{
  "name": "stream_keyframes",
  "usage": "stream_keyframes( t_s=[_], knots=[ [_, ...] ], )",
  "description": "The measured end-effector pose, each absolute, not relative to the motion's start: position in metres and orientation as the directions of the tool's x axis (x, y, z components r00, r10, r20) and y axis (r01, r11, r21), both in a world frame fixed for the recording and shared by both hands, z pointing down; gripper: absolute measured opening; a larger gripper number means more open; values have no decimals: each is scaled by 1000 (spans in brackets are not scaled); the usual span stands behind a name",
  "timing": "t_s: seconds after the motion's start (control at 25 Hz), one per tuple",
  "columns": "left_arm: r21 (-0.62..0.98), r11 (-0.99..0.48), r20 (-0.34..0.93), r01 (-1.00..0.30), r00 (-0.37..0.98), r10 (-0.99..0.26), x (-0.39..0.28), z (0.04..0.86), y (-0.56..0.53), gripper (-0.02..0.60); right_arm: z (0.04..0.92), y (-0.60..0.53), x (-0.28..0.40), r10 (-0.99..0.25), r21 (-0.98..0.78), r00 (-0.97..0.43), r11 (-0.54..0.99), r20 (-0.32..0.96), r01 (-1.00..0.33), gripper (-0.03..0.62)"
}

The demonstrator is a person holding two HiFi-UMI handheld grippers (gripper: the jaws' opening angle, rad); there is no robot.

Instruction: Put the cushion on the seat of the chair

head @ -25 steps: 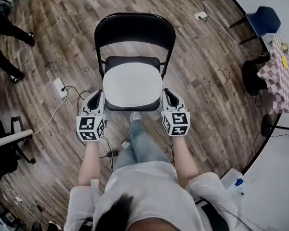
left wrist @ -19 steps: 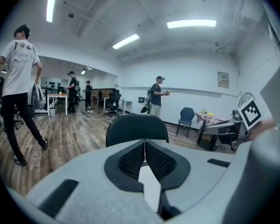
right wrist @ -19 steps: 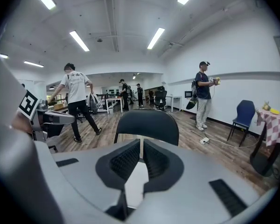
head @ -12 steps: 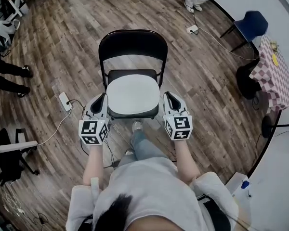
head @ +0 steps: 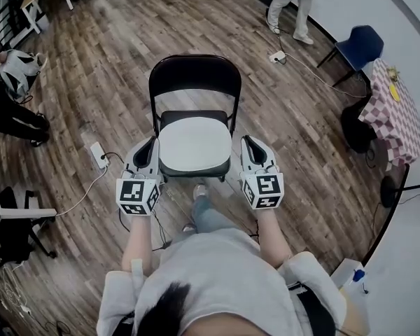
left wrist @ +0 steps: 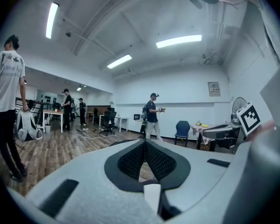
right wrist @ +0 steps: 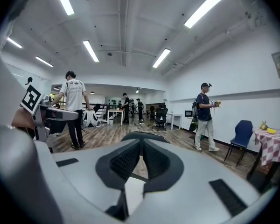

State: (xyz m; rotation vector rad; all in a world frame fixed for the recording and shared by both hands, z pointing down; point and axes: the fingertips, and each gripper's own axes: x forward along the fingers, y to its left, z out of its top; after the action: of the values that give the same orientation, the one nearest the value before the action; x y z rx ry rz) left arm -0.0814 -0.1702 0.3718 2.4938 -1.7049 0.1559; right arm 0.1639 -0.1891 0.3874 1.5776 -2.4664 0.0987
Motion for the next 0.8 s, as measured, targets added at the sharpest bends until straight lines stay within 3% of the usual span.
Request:
stream_keyframes(
  t_s=[0.8],
  knots=[
    [31,-321,22,-947,321,-947,-78,311,-117,12,314,-143,173,-915,101,-401,404,49,-909,25]
  ],
)
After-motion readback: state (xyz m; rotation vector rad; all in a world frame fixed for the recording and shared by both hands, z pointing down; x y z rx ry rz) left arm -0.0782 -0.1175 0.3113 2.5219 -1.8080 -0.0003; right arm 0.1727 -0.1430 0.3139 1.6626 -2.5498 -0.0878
